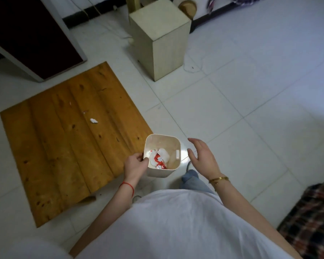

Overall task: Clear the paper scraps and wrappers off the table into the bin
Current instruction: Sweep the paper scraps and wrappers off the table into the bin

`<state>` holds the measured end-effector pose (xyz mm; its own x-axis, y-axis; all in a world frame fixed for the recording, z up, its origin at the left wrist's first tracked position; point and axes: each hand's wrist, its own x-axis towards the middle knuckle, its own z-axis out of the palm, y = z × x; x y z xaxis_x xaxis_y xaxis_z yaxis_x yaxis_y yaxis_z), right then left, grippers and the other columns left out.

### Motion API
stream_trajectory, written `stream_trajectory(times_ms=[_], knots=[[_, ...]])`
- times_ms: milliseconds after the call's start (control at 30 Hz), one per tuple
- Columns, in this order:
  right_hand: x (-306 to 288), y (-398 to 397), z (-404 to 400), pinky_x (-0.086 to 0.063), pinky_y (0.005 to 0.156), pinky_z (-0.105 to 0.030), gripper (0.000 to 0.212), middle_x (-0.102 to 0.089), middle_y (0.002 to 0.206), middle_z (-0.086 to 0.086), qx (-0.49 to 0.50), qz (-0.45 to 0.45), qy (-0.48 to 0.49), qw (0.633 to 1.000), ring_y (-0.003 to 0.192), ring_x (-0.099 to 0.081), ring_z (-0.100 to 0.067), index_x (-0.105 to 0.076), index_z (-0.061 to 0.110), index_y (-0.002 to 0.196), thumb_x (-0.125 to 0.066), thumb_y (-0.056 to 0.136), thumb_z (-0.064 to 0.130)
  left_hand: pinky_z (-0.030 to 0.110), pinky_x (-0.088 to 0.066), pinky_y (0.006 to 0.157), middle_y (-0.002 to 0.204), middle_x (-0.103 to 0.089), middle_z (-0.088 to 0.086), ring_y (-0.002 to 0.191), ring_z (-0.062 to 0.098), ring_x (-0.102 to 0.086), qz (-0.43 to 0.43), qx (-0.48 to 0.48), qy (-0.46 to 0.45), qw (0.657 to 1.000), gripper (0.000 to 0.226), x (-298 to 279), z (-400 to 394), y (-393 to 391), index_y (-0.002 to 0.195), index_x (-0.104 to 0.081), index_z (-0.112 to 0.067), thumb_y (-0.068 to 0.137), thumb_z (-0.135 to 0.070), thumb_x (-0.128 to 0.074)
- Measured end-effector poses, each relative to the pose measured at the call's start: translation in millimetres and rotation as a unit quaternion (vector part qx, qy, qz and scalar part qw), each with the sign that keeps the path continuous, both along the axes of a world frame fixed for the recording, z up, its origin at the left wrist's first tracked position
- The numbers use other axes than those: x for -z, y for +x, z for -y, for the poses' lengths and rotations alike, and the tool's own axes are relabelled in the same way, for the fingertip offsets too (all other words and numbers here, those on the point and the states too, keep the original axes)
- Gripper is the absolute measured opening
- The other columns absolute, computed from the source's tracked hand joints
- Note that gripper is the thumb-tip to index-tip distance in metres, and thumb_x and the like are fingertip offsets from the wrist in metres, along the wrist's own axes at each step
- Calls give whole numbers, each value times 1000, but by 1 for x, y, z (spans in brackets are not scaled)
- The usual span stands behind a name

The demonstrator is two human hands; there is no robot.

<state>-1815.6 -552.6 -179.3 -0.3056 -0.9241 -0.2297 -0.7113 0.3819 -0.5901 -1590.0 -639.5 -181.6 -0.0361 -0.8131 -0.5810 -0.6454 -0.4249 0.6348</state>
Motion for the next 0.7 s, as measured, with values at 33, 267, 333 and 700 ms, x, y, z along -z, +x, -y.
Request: stream_trajectory(times_ms=[33, 267, 333, 700], knots=[[-4, -20, 4, -28, 103, -19, 41, -51, 139, -3, -7, -5, -1, 1000, 129, -44, -17, -46, 15, 137, -48, 98, 25, 21, -41, 61, 92, -72, 4, 75, 14, -61, 3, -3, 0, 1000, 29, -1, 4, -16, 104, -69, -11, 78, -16, -57], [-21, -144, 38, -29, 105, -21, 40, -51, 138, -4, -48, -19, -16, 999, 130, -43, -18, -47, 12, 136, -47, 98, 23, 23, -42, 62, 82, -70, 3, 71, 16, -59, 8, -42, -6, 999, 32, -10, 34, -136, 104, -70, -11, 76, -17, -57], [-22, -168, 52, -30, 106, -24, 40, -51, 138, -4, -60, -10, -17, 998, 130, -43, -19, -47, 11, 136, -47, 98, 22, 24, -48, 65, 82, -72, 5, 71, 20, -65, 5, -59, 4, 998, 35, -12, 46, -162, 105, -69, -13, 74, -19, -55], [-15, -239, 175, -27, 104, -20, 40, -50, 139, -4, -97, 0, -27, 995, 131, -41, -18, -47, 12, 136, -47, 98, 23, 34, -51, 87, 102, -72, 7, 93, 26, -63, 22, -128, 1, 992, 37, -8, 145, -228, 102, -71, -14, 72, -26, -55]])
